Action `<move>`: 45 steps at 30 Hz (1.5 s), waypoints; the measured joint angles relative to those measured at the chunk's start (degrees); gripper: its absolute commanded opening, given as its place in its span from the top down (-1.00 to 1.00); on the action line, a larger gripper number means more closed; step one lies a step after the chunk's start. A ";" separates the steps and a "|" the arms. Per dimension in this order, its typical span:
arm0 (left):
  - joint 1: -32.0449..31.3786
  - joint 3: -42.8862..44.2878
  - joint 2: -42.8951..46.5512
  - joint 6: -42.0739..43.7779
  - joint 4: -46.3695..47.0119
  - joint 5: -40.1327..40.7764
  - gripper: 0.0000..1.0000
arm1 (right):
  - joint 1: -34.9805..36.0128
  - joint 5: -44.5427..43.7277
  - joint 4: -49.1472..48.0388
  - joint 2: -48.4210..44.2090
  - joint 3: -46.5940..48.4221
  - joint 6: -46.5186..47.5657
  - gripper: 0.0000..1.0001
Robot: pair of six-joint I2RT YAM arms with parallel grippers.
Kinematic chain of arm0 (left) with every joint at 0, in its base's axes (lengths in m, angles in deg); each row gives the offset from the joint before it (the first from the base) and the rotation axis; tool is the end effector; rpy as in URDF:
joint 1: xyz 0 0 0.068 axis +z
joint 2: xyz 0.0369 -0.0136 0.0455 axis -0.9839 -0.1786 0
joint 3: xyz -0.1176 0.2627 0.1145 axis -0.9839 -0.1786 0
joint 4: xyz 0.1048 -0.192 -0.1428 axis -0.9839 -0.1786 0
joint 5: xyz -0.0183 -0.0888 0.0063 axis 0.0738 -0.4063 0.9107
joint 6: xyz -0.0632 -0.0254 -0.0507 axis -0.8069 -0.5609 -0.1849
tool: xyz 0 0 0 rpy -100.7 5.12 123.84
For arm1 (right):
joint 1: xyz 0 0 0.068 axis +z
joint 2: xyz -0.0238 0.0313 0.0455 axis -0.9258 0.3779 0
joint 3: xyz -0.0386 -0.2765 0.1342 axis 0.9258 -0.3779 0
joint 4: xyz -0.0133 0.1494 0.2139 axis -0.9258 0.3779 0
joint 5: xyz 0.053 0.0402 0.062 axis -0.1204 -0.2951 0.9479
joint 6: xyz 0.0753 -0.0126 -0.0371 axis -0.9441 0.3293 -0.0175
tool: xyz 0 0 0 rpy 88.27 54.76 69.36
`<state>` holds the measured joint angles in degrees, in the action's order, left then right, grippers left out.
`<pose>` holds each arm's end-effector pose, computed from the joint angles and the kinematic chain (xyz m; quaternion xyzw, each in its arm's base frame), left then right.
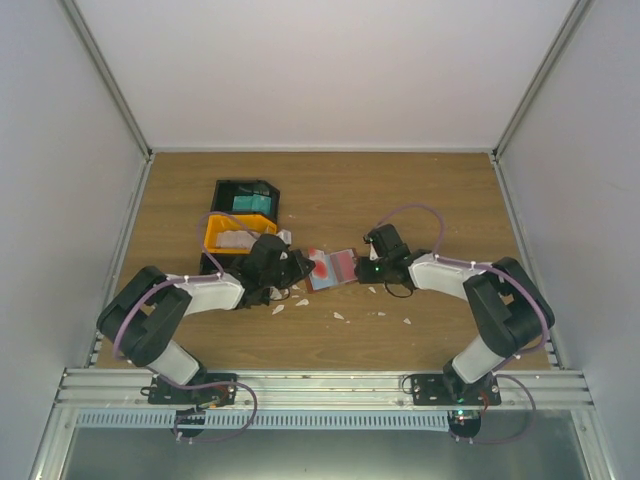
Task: Put the credit cards into the card holder
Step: Insert the credit card into the card holder.
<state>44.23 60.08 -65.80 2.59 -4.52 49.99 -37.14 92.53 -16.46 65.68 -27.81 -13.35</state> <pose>0.2528 -0.2014 0.1692 -0.1347 0.8708 -0.4113 0.2333 0.2662 0.1664 0.1429 -0.0188 0.9611 0.1783 0.2103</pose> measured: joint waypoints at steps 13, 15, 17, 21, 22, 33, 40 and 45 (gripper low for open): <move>-0.04 -0.13 -3.30 -0.83 4.09 -0.26 1.00 | 3.78 0.81 -0.94 0.11 -0.37 -6.54 0.36; -0.04 -0.22 -3.67 -0.87 5.18 -0.44 1.00 | 3.93 0.70 -0.92 0.11 -0.37 -7.37 0.35; -0.04 -0.26 -4.11 -0.87 5.86 -0.48 1.00 | 4.13 0.68 -0.92 0.09 -0.35 -8.11 0.36; -0.04 -0.26 -5.35 -0.87 6.91 -0.44 1.00 | 4.24 0.59 -0.85 0.09 -0.33 -8.87 0.36; -0.04 -0.28 -5.70 -0.87 7.04 -0.42 1.00 | 4.28 0.52 -0.83 0.09 -0.33 -9.09 0.35; -0.04 -0.66 -9.31 -0.90 10.01 -0.96 1.00 | 4.44 0.22 -0.74 0.09 -0.28 -9.75 0.35; -0.04 -0.66 -11.98 -1.01 13.25 -2.64 1.00 | 4.44 0.22 -0.74 0.09 -0.28 -9.97 0.38; -0.04 -0.66 -13.90 -1.64 15.63 -4.00 1.00 | 4.44 0.20 -0.72 0.11 -0.28 -10.47 0.38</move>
<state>44.18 59.42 -79.70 0.95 11.11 45.99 -32.70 92.73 -17.18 65.78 -28.09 -23.82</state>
